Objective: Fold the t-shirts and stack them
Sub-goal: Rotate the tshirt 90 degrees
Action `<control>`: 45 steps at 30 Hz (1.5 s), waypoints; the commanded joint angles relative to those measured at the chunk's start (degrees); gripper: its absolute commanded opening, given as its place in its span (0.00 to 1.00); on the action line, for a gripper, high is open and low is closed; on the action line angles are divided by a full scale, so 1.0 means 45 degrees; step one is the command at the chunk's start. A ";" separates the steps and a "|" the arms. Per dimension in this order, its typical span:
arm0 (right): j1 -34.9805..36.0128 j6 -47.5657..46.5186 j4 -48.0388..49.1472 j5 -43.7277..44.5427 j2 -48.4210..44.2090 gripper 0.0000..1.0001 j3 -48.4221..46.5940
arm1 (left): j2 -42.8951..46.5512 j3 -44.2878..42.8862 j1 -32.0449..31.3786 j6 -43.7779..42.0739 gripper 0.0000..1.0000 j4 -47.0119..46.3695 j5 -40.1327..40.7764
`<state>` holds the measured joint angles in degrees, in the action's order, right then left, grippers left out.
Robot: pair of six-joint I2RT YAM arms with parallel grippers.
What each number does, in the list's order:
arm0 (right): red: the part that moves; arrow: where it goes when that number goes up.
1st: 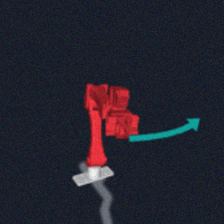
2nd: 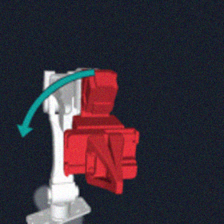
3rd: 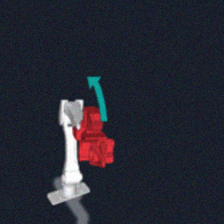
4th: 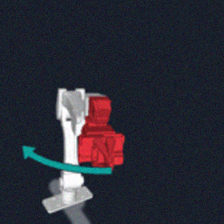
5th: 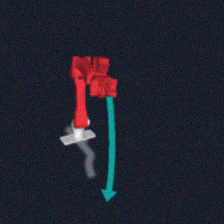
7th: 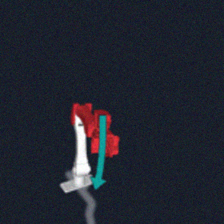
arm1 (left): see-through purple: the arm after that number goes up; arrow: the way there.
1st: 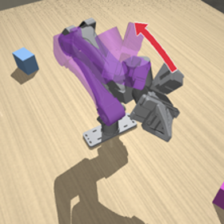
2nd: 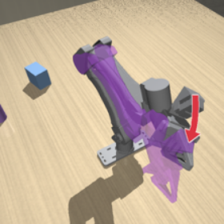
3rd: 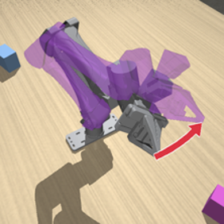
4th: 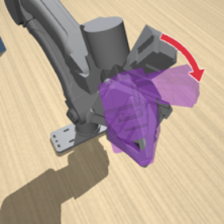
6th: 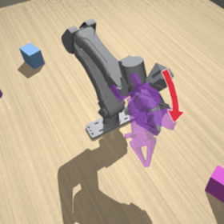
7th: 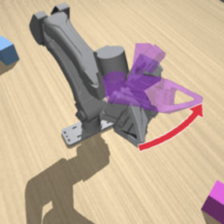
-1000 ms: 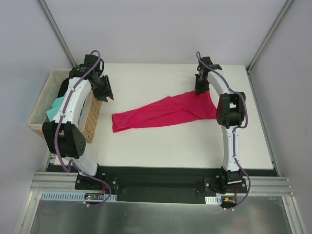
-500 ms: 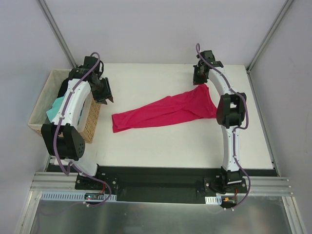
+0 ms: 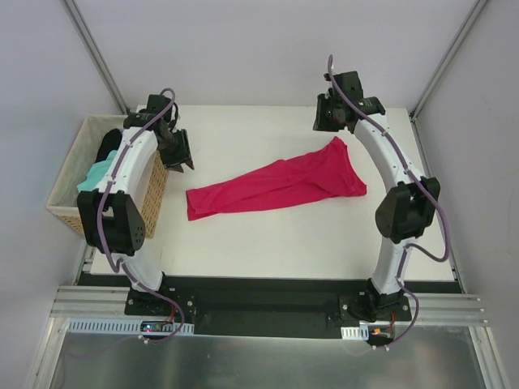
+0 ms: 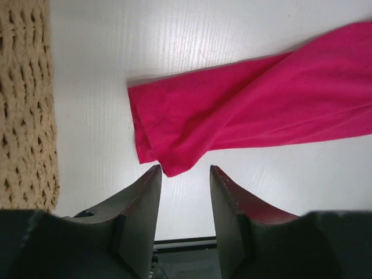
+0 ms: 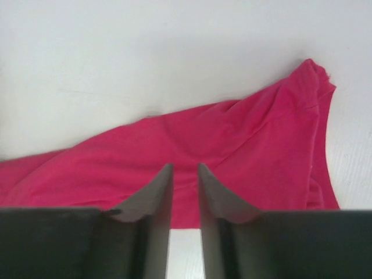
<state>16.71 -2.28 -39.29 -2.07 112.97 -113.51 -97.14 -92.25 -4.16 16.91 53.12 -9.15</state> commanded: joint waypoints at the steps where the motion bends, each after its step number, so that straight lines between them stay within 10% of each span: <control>1: 0.0875 0.0449 -0.0175 0.0146 -0.1040 0.19 0.0830 | -0.0929 0.0283 0.0046 -0.0242 0.34 -0.0866 -0.0584; 8: 0.2144 0.1035 -0.0371 -0.0244 -0.0944 0.10 0.1475 | -0.1810 0.0675 0.0320 -0.0105 0.31 -0.1589 -0.0955; 16: 0.2810 0.1503 -0.0332 -0.1121 -0.0281 0.01 0.1242 | -0.2728 0.0617 0.0417 0.0032 0.00 -0.1902 -0.1132; 45: 0.2986 0.4199 0.0958 -0.3234 -0.1196 0.01 0.3351 | -0.5697 -0.0966 0.0847 0.0402 0.00 -0.2098 -0.2029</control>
<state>30.22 16.34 -33.54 -17.02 113.56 -95.70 -121.10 -95.55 -0.54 17.21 43.24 -16.29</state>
